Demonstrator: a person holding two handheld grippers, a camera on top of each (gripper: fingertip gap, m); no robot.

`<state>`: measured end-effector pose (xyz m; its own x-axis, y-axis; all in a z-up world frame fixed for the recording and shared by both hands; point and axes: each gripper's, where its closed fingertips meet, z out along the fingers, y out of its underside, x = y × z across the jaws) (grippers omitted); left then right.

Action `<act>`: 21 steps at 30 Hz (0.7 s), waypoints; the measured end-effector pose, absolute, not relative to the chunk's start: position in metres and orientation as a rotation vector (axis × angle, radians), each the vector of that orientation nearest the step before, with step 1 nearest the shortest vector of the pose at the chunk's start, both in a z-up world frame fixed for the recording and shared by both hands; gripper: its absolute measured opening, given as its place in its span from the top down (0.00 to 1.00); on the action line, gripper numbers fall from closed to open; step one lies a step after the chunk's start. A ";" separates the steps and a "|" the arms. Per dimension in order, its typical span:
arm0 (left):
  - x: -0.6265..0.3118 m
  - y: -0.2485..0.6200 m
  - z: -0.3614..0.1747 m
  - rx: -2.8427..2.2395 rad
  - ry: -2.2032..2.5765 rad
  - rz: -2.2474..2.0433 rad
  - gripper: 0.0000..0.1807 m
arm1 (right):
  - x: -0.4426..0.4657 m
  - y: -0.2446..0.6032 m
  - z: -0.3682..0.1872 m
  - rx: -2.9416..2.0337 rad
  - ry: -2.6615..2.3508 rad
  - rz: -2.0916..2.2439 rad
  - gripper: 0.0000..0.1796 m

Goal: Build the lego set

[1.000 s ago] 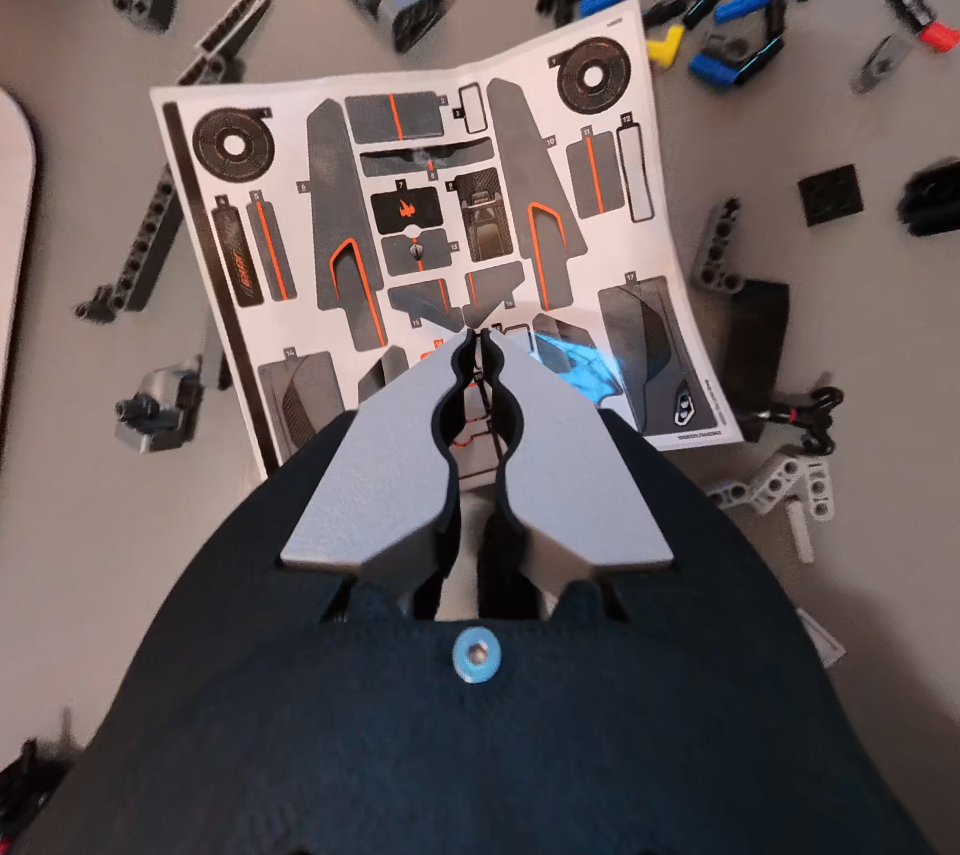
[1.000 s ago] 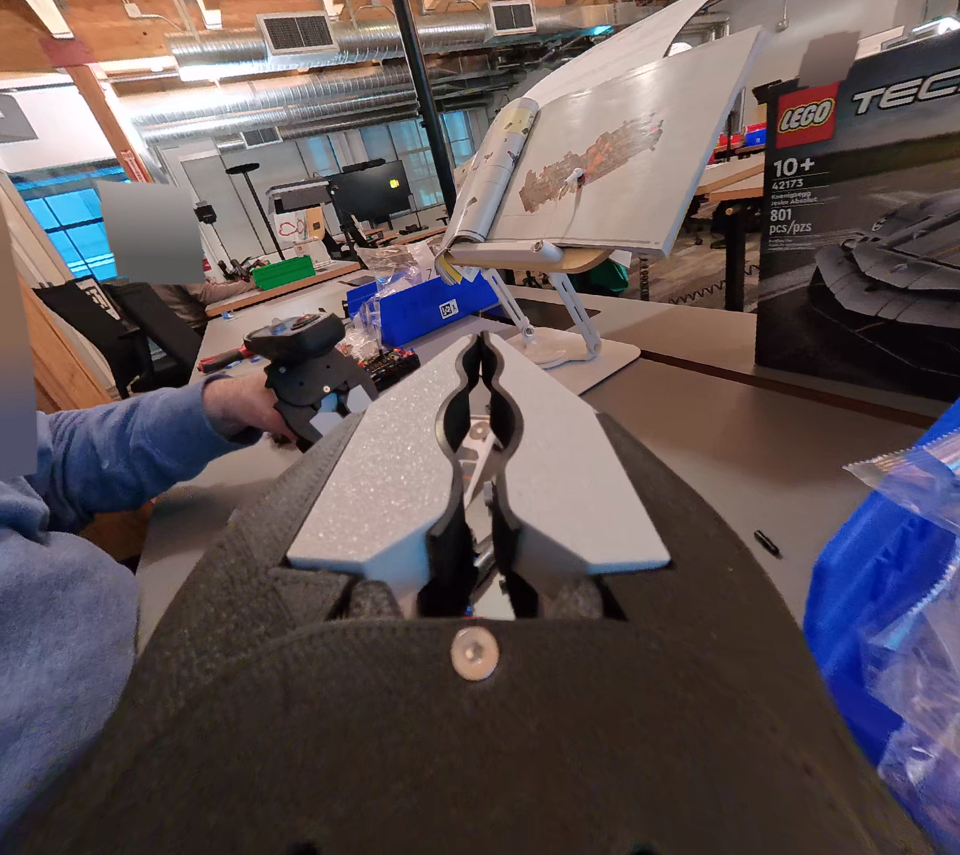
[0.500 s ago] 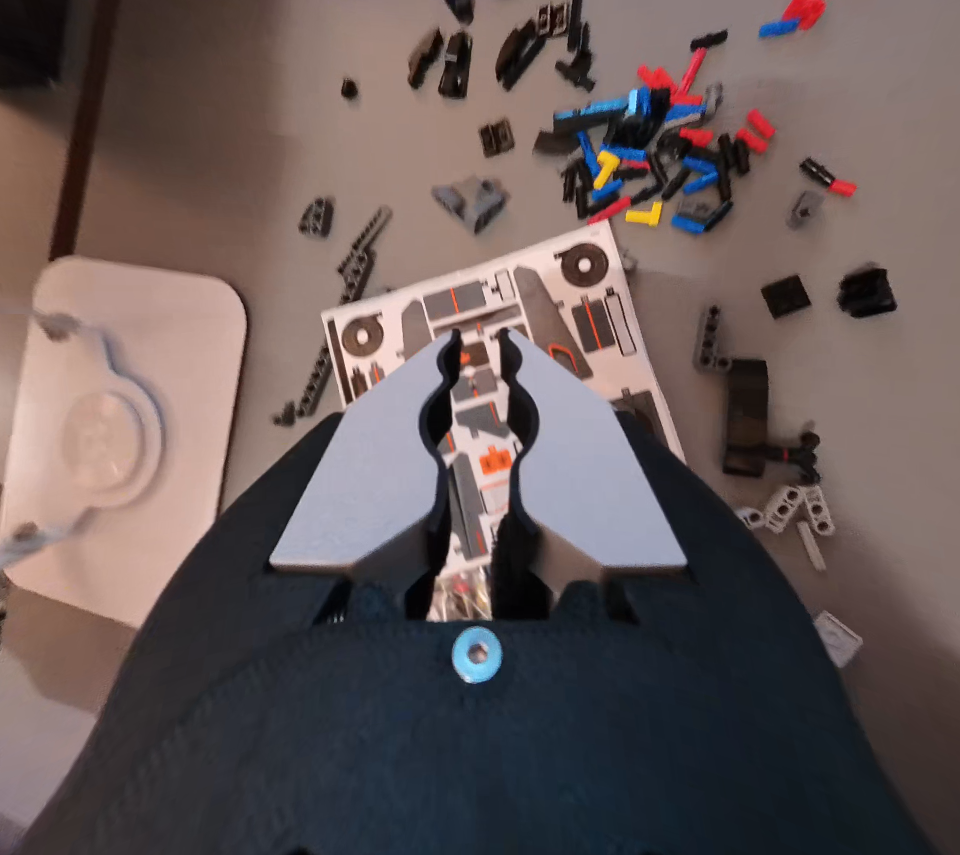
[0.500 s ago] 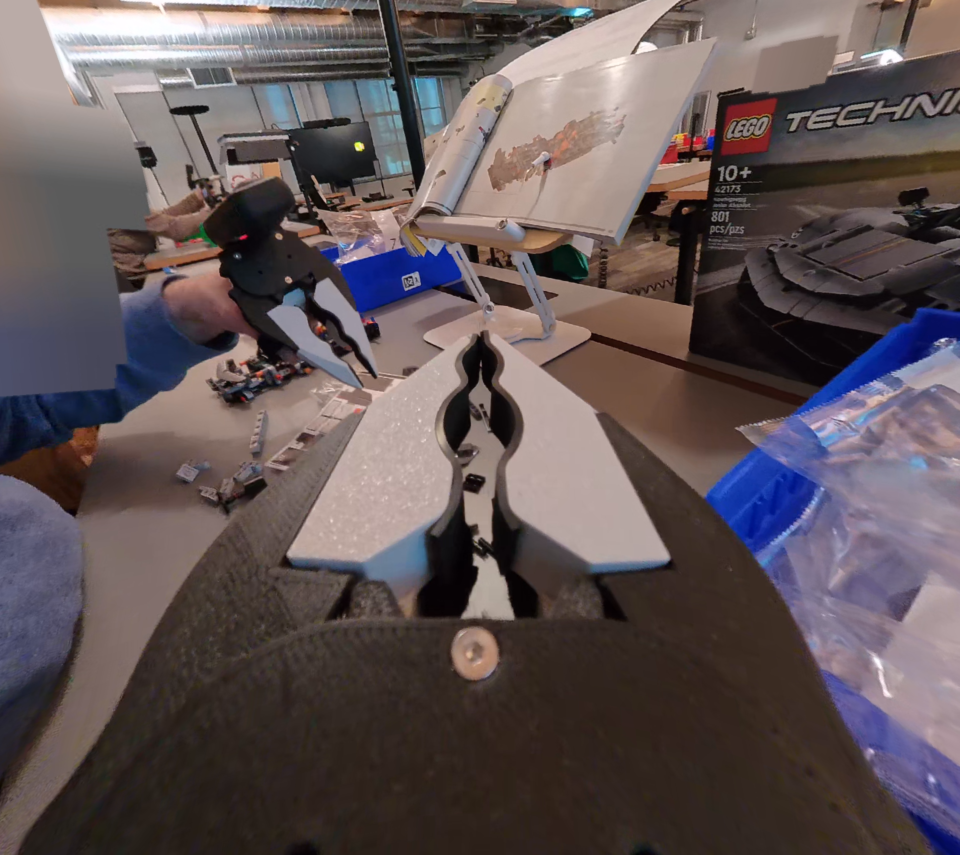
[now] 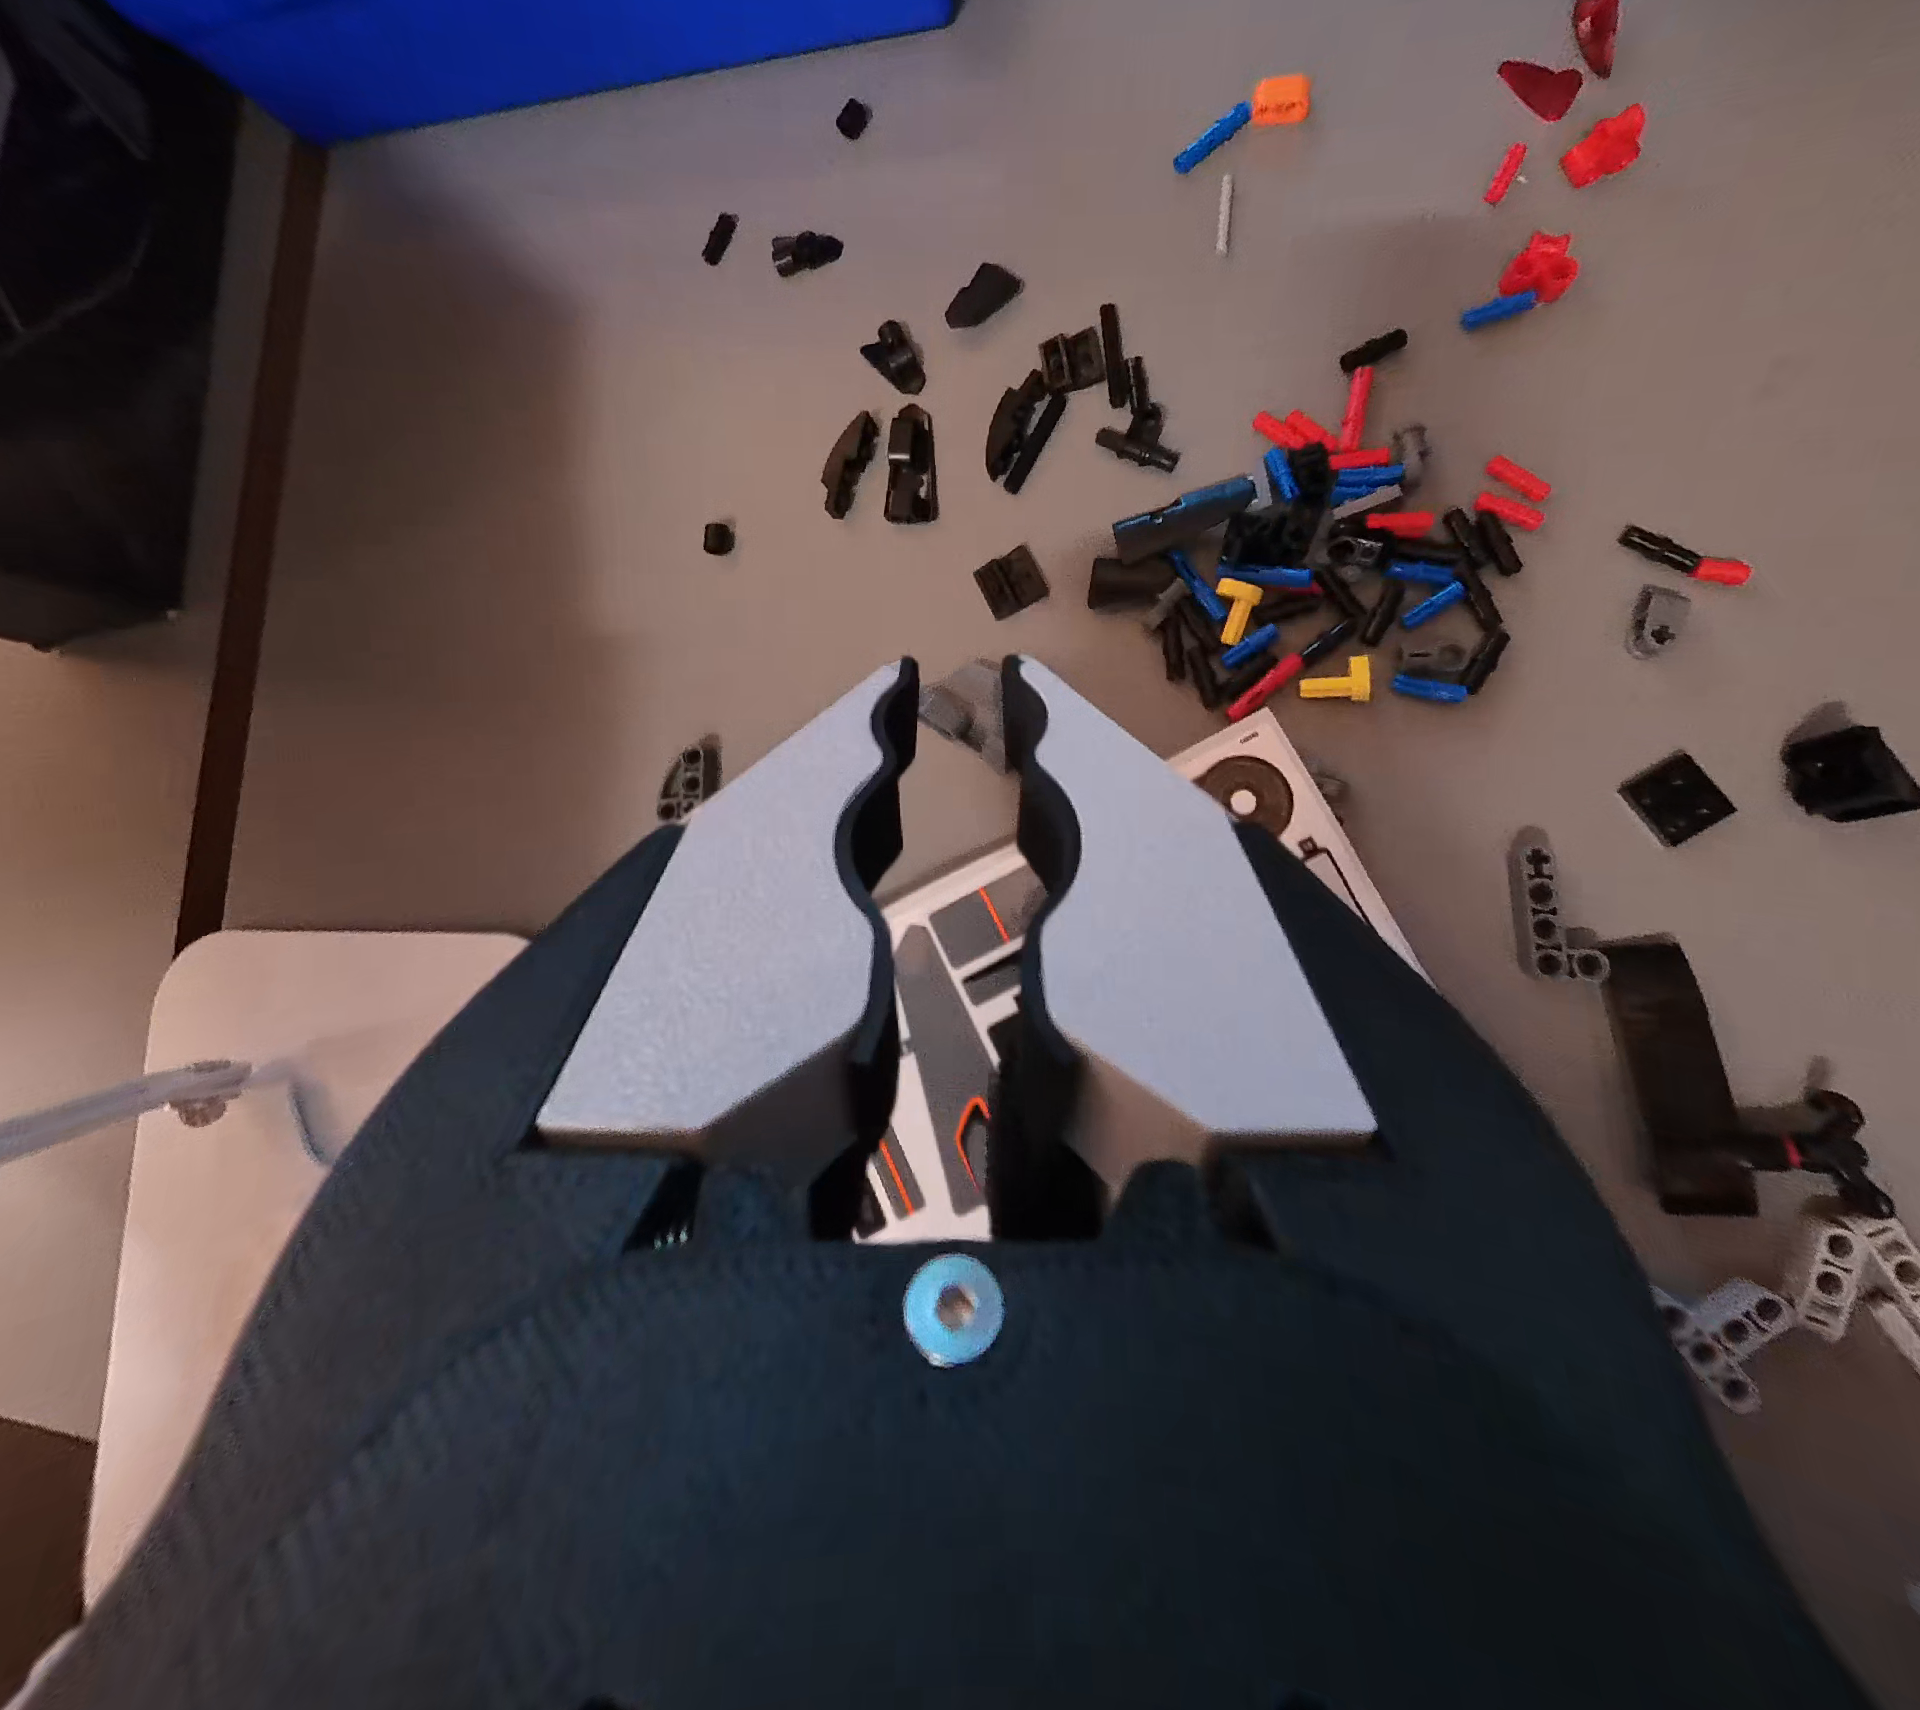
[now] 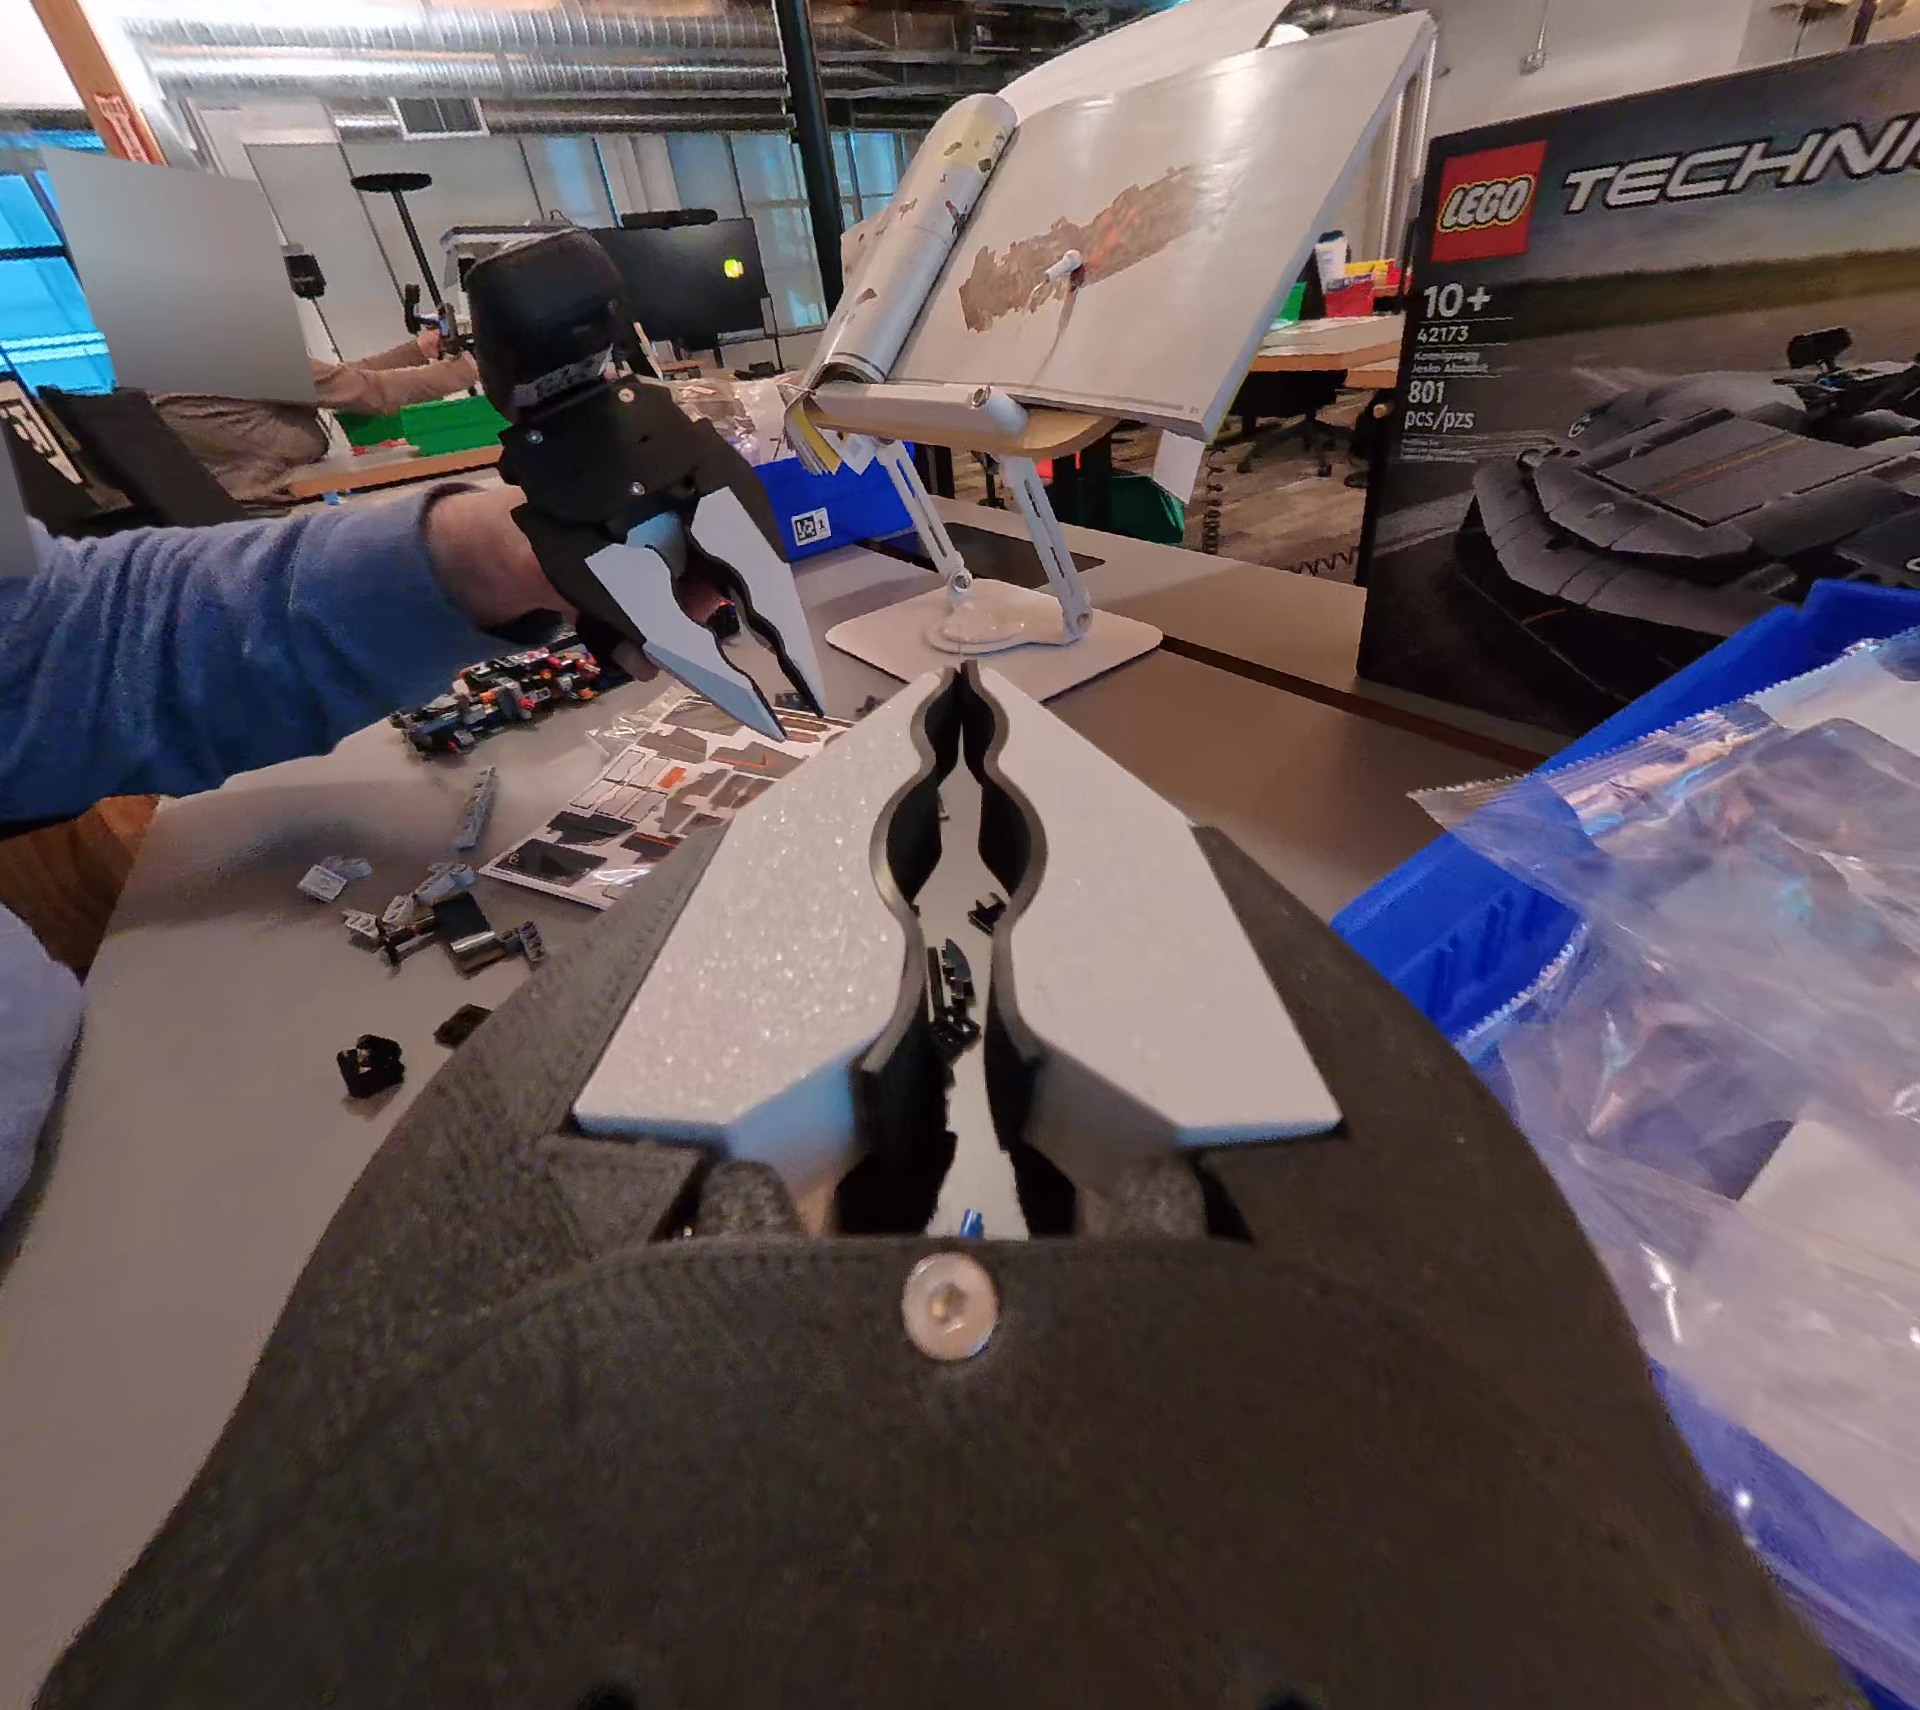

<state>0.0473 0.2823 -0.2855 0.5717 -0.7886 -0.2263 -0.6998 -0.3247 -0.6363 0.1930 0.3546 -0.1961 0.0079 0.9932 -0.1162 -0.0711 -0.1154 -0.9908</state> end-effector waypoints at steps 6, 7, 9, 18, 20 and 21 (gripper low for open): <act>0.057 0.286 -0.295 -2.090 1.237 -0.187 0.92 | 0.196 0.361 -0.201 -1.246 -1.083 1.301 1.00; 0.058 0.287 -0.298 -2.091 1.243 -0.178 0.93 | 0.195 0.361 -0.202 -1.245 -1.086 1.300 1.00; 0.060 0.290 -0.302 -2.092 1.239 -0.184 0.93 | 0.194 0.361 -0.203 -1.249 -1.089 1.305 1.00; 0.060 0.328 -0.304 -2.070 1.224 -0.206 0.89 | 0.199 0.363 -0.202 -1.234 -1.065 1.320 1.00; 0.062 0.334 -0.308 -2.064 1.239 -0.224 0.89 | 0.199 0.364 -0.202 -1.233 -1.065 1.313 1.00; 0.063 0.337 -0.312 -2.064 1.257 -0.226 0.89 | 0.200 0.364 -0.201 -1.232 -1.063 1.315 1.00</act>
